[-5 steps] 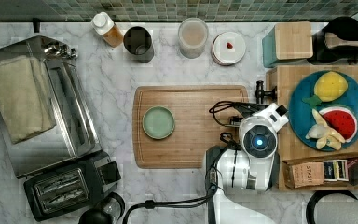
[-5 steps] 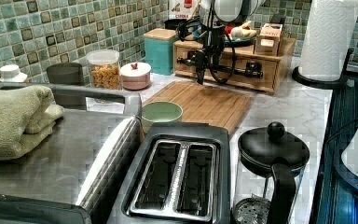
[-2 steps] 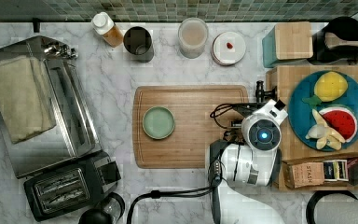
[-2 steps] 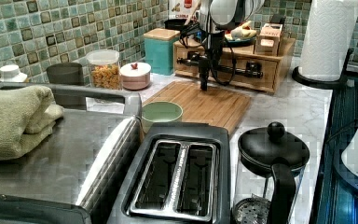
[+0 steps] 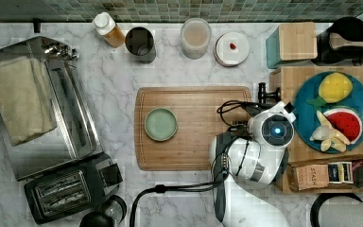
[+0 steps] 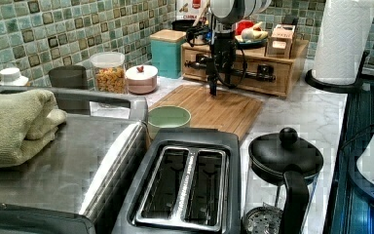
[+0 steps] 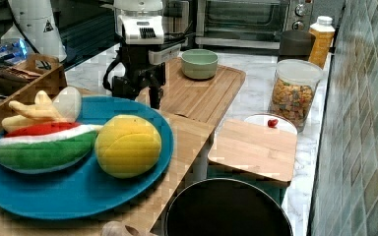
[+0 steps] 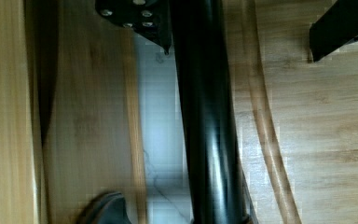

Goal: Open the drawer.

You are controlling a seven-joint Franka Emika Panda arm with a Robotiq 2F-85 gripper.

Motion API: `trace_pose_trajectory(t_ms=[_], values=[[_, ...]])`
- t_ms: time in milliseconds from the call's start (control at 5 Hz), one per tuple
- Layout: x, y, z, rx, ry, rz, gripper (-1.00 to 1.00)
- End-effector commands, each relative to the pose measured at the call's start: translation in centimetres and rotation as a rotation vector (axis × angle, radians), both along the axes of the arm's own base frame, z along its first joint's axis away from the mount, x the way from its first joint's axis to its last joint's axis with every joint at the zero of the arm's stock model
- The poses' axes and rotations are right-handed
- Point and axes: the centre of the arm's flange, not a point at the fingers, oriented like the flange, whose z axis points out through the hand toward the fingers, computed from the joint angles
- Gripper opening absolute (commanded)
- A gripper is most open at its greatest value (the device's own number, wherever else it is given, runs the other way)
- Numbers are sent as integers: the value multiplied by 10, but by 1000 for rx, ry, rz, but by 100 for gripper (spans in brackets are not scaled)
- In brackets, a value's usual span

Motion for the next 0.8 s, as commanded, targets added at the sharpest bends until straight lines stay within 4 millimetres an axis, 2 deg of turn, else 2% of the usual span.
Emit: trace_pose_trajectory(t_ms=[200, 400, 600, 800], values=[[29, 131, 27, 57, -108, 86, 100], [13, 176, 34, 16, -100, 58, 100], [6, 204, 36, 28, -110, 90, 100], [6, 212, 33, 57, -93, 116, 100]])
